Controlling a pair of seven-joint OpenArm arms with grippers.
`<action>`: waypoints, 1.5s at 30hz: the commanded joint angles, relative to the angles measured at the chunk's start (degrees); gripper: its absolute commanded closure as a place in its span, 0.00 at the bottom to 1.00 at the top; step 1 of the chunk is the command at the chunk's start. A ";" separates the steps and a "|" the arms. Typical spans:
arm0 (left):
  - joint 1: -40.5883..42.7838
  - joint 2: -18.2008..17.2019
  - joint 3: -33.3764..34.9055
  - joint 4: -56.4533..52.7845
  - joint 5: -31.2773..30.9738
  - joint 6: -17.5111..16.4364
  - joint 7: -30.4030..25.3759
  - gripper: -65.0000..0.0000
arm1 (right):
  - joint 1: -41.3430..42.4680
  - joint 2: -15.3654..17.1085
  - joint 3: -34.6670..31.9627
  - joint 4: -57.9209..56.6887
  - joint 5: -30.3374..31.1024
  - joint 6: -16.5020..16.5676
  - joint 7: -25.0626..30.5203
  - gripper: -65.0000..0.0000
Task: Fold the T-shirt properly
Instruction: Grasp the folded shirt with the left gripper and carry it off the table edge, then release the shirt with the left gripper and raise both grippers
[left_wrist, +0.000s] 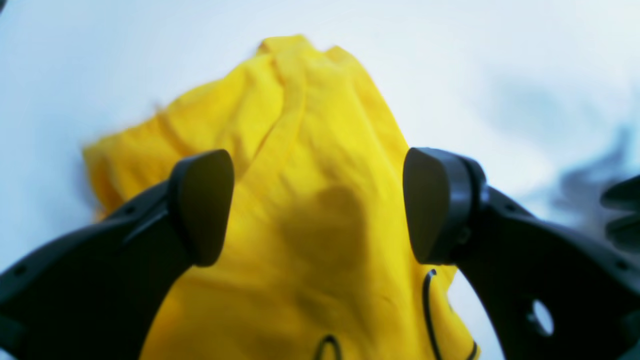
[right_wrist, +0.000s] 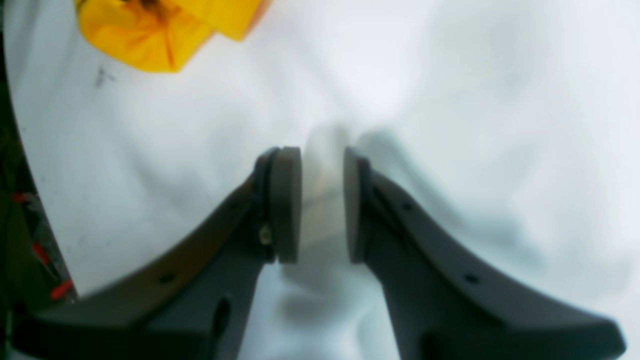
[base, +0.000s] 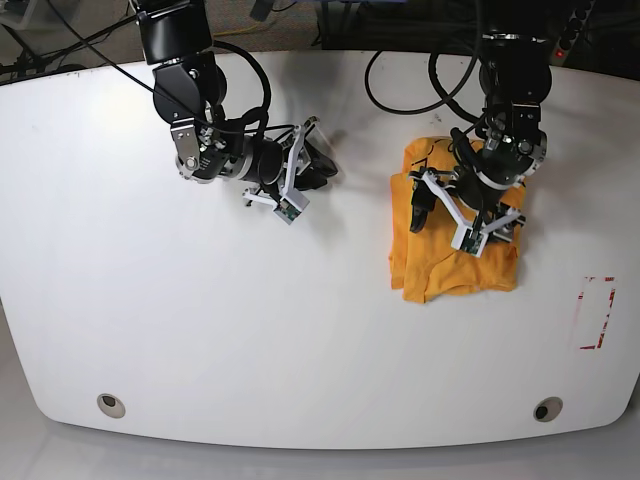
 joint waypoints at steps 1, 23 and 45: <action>1.85 0.06 -0.20 -2.52 -0.26 4.02 -6.15 0.24 | 0.96 0.35 1.49 1.17 1.02 0.32 1.20 0.80; 3.43 -7.94 -8.29 -26.25 -0.70 3.67 -20.13 0.24 | 1.22 0.26 1.93 1.34 1.20 0.32 -0.39 0.80; 3.61 -37.74 -25.78 -48.76 -0.61 -17.78 -22.51 0.24 | 1.13 0.26 1.93 1.52 1.20 0.32 -0.30 0.80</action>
